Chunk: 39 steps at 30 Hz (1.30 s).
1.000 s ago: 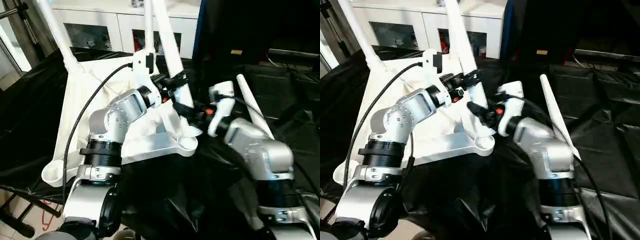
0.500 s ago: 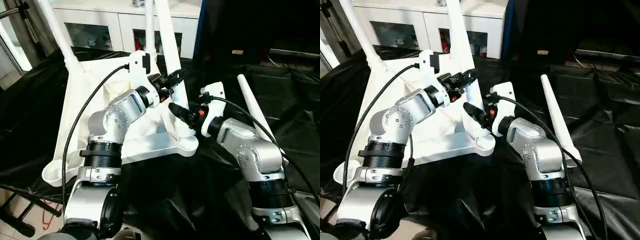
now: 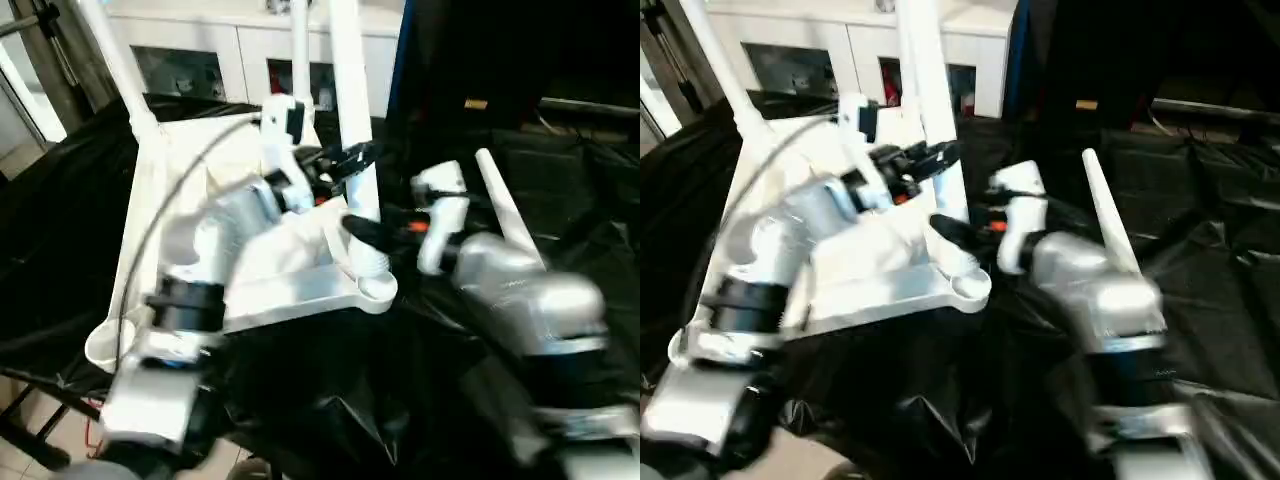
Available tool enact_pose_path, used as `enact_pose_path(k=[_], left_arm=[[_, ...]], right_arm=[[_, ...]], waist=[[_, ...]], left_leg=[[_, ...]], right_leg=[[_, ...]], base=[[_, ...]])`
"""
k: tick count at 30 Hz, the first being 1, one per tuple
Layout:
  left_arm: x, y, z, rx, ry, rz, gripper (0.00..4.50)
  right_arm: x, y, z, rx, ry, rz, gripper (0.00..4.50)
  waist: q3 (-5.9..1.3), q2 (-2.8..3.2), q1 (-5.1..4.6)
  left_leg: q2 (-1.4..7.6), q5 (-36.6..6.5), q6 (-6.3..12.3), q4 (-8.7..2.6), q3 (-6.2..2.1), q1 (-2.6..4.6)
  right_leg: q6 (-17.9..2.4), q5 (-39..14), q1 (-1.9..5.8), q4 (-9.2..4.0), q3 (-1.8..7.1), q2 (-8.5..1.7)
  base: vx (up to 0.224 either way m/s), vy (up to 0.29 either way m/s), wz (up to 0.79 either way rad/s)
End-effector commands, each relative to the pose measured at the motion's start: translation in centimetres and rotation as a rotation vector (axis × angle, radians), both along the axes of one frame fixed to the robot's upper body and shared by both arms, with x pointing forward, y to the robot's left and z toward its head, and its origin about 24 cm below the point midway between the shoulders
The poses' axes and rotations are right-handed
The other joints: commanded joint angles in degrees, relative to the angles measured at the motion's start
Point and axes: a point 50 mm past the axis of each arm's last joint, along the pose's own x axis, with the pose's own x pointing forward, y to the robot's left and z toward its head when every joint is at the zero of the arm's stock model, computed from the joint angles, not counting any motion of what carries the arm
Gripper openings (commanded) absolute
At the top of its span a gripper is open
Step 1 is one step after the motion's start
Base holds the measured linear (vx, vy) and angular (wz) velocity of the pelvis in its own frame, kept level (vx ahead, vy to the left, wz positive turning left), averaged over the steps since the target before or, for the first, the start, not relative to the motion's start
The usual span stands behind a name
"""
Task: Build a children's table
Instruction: Pick table leg
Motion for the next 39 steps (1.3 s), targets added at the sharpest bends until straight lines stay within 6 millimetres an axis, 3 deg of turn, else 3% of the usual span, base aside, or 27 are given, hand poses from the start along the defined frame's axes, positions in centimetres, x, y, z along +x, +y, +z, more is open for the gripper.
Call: enact_pose_path(k=[1,5,9,10,12,14,18,21,24,25,27,33,34,38,39], left_arm=[[-0.7,-0.3,1.0,0.036,-0.060,-0.128,1.86],[-1.1,-0.4,1.1,0.037,-0.059,-0.187,1.86],[-1.5,-0.7,1.2,0.058,-0.073,-0.257,1.86],[-1.6,-0.9,1.5,0.037,-0.075,-0.291,1.86],[-1.6,-1.0,1.7,0.023,-0.075,-0.307,1.86],[-1.8,-1.2,2.0,-0.008,-0.079,-0.339,1.86],[-1.9,-1.3,2.3,-0.039,-0.086,-0.347,1.86],[-2.0,-1.4,2.4,-0.051,-0.089,-0.349,1.86],[-2.0,-1.4,2.4,-0.055,-0.090,-0.350,1.86],[-2.1,-1.4,2.5,-0.058,-0.089,-0.353,1.86],[-2.1,-1.5,2.5,-0.061,-0.089,-0.354,1.86],[-2.3,-1.5,2.4,-0.067,-0.091,-0.370,1.86],[-2.4,-1.6,2.4,-0.066,-0.090,-0.370,1.86],[-2.4,-1.6,2.4,-0.068,-0.089,-0.371,1.86],[-2.5,-1.6,2.3,-0.068,-0.088,-0.371,1.86]], right_arm=[[-0.5,0.1,1.3,0.023,-0.022,0.084,3.05],[-0.6,0.1,1.3,0.011,-0.021,0.110,3.05],[-0.7,0.2,1.1,-0.012,-0.016,0.149,3.05],[-0.8,0.3,1.0,-0.034,-0.009,0.185,3.05],[-0.9,0.4,0.9,-0.042,-0.005,0.202,3.05],[-1.0,0.5,0.8,-0.055,0.005,0.230,3.05],[-1.3,0.6,0.6,-0.066,0.023,0.256,3.05],[-1.4,0.8,0.2,-0.074,0.033,0.271,3.05],[-1.4,0.8,0.1,-0.075,0.035,0.275,3.05],[-1.4,0.9,0.1,-0.077,0.035,0.280,3.05],[-1.3,0.9,0.0,-0.078,0.035,0.282,3.05],[-1.3,1.0,0.1,-0.061,0.035,0.285,3.05],[-1.3,1.0,0.1,-0.064,0.037,0.285,2.76],[-1.3,1.0,-0.1,-0.066,0.043,0.281,2.64],[-1.3,1.0,-0.2,-0.066,0.046,0.279,2.43]], waist=[[-4.76,-0.49,0.04],[-4.74,-0.55,0.01],[-4.75,-0.50,0.01],[-4.73,-0.79,-0.05],[-4.77,-0.62,0.04],[-4.79,-0.95,0.05],[-4.85,-0.95,0.15],[-4.83,-1.32,0.13],[-4.81,-1.25,0.10],[-4.81,-1.54,0.09],[-4.84,-1.27,0.19],[-4.88,-1.34,0.19],[-4.86,-1.36,0.16],[-4.87,-1.42,0.18],[-4.85,-1.41,0.12]], left_leg=[[1.79,-8.0,2.29,-3.51,-0.57,0.81],[1.76,-8.2,2.10,-3.40,-0.46,0.77],[1.80,-8.7,1.71,-3.40,-0.51,0.88],[1.83,-8.7,1.74,-3.42,-0.45,0.85],[1.85,-8.5,1.82,-3.33,-0.43,0.89],[1.79,-7.9,2.18,-3.27,-0.39,0.74],[1.82,-7.2,2.53,-3.19,-0.44,0.60],[1.76,-6.8,2.84,-3.13,-0.34,0.59],[1.70,-6.8,2.78,-3.10,-0.34,0.57],[1.69,-6.7,2.80,-3.12,-0.30,0.57],[1.78,-6.6,2.70,-3.11,-0.37,0.64],[1.81,-6.5,2.74,-3.09,-0.36,0.64],[1.81,-6.6,2.76,-3.10,-0.36,0.65],[1.75,-6.4,2.82,-3.06,-0.34,0.61],[1.78,-6.5,2.78,-3.09,-0.35,0.65]], right_leg=[[-8.5,-12.2,3.57,-4.29,3.06,-3.93],[-9.9,-12.8,3.60,-4.26,2.99,-4.02],[-9.7,-14.0,3.57,-4.38,2.97,-3.99],[-9.8,-14.0,3.60,-4.38,3.00,-3.95],[-10.0,-13.8,3.56,-4.28,3.04,-3.99],[-10.3,-13.3,3.68,-4.22,3.02,-4.01],[-10.5,-12.7,3.75,-4.07,3.00,-4.04],[-10.2,-13.2,3.73,-4.12,3.00,-4.00],[-9.5,-14.4,3.69,-4.25,2.98,-3.95],[-9.3,-14.8,3.71,-4.31,2.99,-3.95],[-9.3,-14.7,3.62,-4.22,2.99,-3.98],[-9.9,-13.4,3.66,-4.06,3.03,-3.99],[-9.8,-13.7,3.67,-4.09,3.00,-3.99],[-9.5,-14.0,3.69,-4.13,2.98,-3.96],[-9.4,-14.1,3.65,-4.14,2.98,-3.91]], base=[[0.000,0.000,0.00],[0.000,0.000,0.00],[0.000,0.000,0.00],[0.000,0.000,0.00],[0.000,0.000,0.00],[0.000,0.000,0.00],[0.000,0.000,0.00],[0.000,0.000,0.00],[0.000,0.000,0.00],[0.000,0.000,0.00],[0.000,0.000,0.00],[0.000,0.000,0.00],[0.000,0.000,0.00],[0.000,0.000,0.00],[0.000,0.000,0.00]])
